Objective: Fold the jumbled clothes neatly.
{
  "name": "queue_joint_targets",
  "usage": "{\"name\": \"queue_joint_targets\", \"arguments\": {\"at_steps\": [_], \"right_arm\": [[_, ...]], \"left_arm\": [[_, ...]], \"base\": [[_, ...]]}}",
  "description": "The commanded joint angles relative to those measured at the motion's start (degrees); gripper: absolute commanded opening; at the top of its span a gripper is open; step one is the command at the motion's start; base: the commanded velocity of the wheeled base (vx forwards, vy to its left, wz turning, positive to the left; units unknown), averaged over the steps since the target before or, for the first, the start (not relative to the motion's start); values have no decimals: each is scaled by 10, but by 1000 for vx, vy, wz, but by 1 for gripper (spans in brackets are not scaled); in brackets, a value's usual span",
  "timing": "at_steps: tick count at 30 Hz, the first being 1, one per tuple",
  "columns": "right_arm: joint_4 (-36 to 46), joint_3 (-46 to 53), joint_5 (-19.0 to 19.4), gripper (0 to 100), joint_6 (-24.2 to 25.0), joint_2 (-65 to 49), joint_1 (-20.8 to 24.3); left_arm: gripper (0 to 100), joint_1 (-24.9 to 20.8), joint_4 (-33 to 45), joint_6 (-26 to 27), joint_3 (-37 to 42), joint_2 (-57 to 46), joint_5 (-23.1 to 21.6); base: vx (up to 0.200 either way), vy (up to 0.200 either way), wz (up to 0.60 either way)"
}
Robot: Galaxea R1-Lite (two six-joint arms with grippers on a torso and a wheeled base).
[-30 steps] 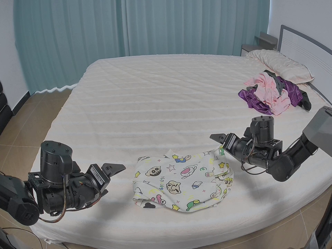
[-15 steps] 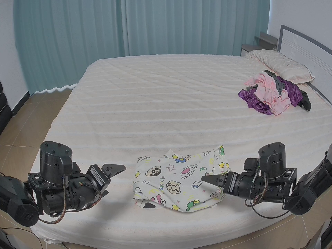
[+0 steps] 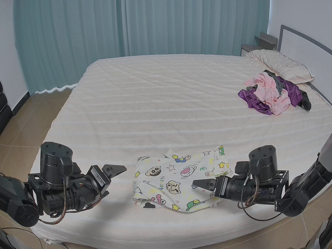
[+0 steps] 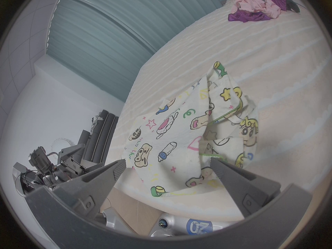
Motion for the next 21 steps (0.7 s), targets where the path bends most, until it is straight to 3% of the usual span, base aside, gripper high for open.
{"name": "queue_joint_targets", "arguments": {"at_steps": [1,9,10,21], "right_arm": [[1,-20,3,100,-1,29,10],[7,-45,2,100,-3,69,7],[6,-42,1,0,-5,72,6],[0,-17,-4,0,-16,36,-18]], "left_arm": [[100,0,0,0,0,2,0],[100,0,0,0,0,3,0],[100,0,0,0,0,3,0],[100,0,0,0,0,2,0]], "base": [[0,0,0],[0,0,0],[0,0,0],[0,0,0]]}}
